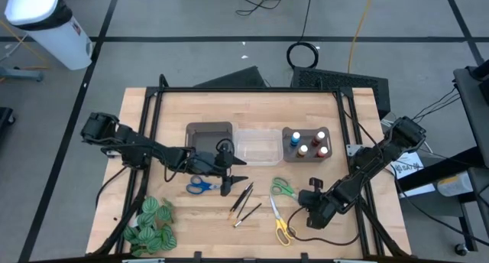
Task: Pick & Place Paint Supplies
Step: Put the green scissors into the transparent bin
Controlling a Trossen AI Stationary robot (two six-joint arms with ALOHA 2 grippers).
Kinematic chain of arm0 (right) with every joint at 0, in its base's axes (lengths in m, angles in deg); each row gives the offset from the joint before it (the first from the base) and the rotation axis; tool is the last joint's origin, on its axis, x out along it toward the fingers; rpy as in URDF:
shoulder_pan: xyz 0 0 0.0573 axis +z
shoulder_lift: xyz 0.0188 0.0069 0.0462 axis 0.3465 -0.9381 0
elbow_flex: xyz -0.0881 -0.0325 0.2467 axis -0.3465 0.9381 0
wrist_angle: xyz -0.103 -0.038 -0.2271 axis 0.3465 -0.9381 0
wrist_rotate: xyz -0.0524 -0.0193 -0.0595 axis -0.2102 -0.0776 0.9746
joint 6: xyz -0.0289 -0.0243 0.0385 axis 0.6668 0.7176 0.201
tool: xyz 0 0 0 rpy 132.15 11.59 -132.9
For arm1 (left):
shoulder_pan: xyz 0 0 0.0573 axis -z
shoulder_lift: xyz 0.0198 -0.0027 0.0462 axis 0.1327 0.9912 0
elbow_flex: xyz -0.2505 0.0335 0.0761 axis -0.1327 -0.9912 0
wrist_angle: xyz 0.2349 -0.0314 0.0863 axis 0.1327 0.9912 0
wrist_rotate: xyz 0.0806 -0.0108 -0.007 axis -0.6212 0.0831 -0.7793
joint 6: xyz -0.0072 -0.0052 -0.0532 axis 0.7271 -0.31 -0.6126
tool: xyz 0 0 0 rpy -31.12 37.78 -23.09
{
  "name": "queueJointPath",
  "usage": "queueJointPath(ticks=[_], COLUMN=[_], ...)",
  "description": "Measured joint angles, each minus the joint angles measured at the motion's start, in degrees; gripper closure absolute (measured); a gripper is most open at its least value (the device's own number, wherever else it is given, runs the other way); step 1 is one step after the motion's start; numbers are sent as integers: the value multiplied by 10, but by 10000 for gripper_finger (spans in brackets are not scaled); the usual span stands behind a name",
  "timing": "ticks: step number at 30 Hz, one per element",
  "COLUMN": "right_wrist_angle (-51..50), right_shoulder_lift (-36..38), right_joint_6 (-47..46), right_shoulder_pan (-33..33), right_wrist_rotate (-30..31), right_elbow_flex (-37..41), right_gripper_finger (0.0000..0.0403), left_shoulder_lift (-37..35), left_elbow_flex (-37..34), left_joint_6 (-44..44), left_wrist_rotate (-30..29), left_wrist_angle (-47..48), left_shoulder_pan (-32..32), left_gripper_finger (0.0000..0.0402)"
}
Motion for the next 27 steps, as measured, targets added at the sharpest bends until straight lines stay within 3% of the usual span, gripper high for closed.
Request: queueJointPath(ticks=[10, 20, 27], right_wrist_angle=[4, 88, 101], right_shoulder_lift=[2, 0, 0], right_joint_6=[-40, 84, 97], right_shoulder_pan=[3, 9, 11], right_wrist_rotate=[-26, -18, -25], right_elbow_flex=[43, 47, 47], right_gripper_finger=[403, 403, 403], left_shoulder_lift=[0, 0, 0], left_elbow_flex=[0, 0, 0], left_joint_6=[0, -2, -3], left_wrist_rotate=[0, 10, 10], left_wrist_angle=[0, -7, -7], left_shoulder_pan=[0, 1, 0], left_gripper_finger=[131, 131, 131])
